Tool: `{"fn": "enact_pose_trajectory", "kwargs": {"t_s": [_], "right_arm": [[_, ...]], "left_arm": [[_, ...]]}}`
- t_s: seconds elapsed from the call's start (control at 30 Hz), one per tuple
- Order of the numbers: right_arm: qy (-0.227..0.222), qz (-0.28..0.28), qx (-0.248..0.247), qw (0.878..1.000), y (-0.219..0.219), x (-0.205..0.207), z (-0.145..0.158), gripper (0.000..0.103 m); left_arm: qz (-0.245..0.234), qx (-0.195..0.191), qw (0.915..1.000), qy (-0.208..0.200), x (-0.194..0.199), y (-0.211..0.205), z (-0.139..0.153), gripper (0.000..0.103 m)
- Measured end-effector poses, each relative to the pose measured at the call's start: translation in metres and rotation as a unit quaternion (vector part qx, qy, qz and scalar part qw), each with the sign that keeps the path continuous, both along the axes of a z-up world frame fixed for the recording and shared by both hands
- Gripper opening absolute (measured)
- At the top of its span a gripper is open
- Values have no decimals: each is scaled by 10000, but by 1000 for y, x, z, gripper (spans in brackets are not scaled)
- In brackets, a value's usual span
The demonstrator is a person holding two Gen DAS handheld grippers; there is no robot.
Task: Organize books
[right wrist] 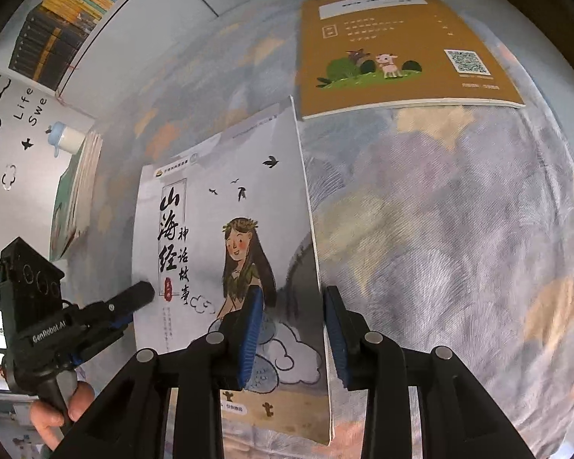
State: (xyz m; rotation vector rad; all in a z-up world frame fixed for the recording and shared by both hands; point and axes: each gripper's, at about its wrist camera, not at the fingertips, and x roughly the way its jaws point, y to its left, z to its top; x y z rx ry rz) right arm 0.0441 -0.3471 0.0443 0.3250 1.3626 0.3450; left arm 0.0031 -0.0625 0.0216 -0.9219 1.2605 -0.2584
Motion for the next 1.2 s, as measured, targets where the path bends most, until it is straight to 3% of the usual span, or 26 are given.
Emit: {"fn": "enact_pose_trajectory", "kwargs": {"t_s": [0.1,0.23,0.37,0.67,0.83,1.2], "right_arm": [[-49,43,79,9999,-1,-1,3,33],[-32,97,817,9966,-14,-5,14,33],[-168,210,1217,9922,-21,-3,28,33],[-218,623,787,9947,-9,5,31,33],[-513,983,531,9924,7,2,45,35],[-979,1411,451,9841,15,1,70,34]], "left_arm": [[-25,-375,9993,2,-3,2,-4,14],[-235,-26,9997,1,4,-12,0,14],[-229,-12,9997,48,4,-13,-3,14],[-404,740,9952,-495,6,-20,32,14],[-493,1017,9907,-759,9,-26,51,14],[-354,1226,9868,-999,11,-30,79,14]]}}
